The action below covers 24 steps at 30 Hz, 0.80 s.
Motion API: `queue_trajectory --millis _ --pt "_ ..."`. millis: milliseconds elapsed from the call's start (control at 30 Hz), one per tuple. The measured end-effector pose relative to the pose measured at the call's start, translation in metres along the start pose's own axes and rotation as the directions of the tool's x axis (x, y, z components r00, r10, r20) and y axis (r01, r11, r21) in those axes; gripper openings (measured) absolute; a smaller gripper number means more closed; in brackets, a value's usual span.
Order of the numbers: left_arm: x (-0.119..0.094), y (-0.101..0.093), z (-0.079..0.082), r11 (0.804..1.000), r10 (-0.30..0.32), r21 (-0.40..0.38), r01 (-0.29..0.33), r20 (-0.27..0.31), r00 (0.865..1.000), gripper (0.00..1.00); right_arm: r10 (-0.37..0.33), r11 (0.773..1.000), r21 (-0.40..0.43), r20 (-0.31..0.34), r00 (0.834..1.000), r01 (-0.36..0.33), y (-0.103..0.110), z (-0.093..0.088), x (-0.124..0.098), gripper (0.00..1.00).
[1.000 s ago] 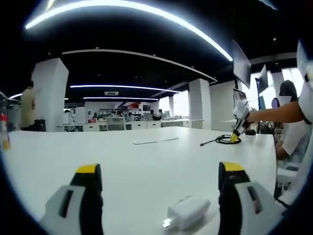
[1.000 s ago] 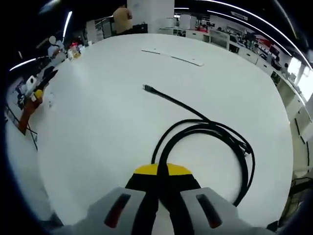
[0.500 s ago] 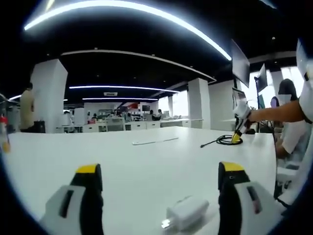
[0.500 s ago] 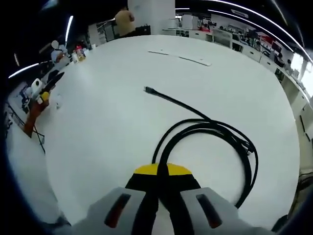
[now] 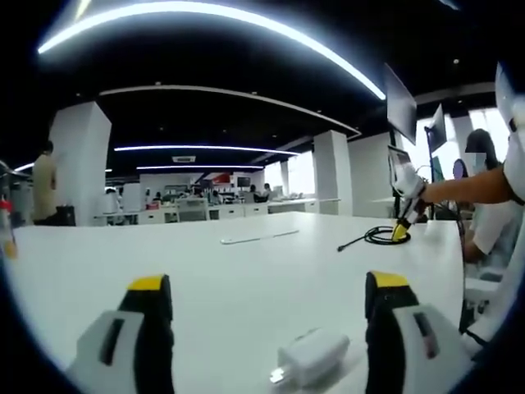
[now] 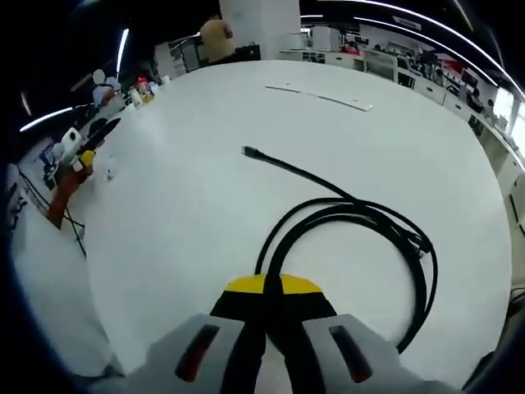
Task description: Plug the desk Type‑C cable into the charger adapter.
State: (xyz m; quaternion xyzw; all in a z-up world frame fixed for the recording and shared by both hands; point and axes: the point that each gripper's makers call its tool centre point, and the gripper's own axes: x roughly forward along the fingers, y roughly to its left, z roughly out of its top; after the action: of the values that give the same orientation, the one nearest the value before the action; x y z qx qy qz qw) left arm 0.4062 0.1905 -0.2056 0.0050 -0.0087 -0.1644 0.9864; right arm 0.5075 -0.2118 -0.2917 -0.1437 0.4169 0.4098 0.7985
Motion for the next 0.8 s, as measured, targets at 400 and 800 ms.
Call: queue_trajectory --millis 400,800 --pt "0.0 0.001 0.0 1.0 0.001 0.002 -0.001 0.0 1.0 0.98 0.047 0.999 -0.007 -0.017 0.999 -0.047 0.028 -0.003 0.001 0.02" --pt "0.001 0.0 -0.001 1.0 -0.005 -0.004 0.005 -0.003 1.0 0.98 0.084 0.995 -0.043 -0.03 0.996 -0.086 0.059 -0.007 0.003 0.02"
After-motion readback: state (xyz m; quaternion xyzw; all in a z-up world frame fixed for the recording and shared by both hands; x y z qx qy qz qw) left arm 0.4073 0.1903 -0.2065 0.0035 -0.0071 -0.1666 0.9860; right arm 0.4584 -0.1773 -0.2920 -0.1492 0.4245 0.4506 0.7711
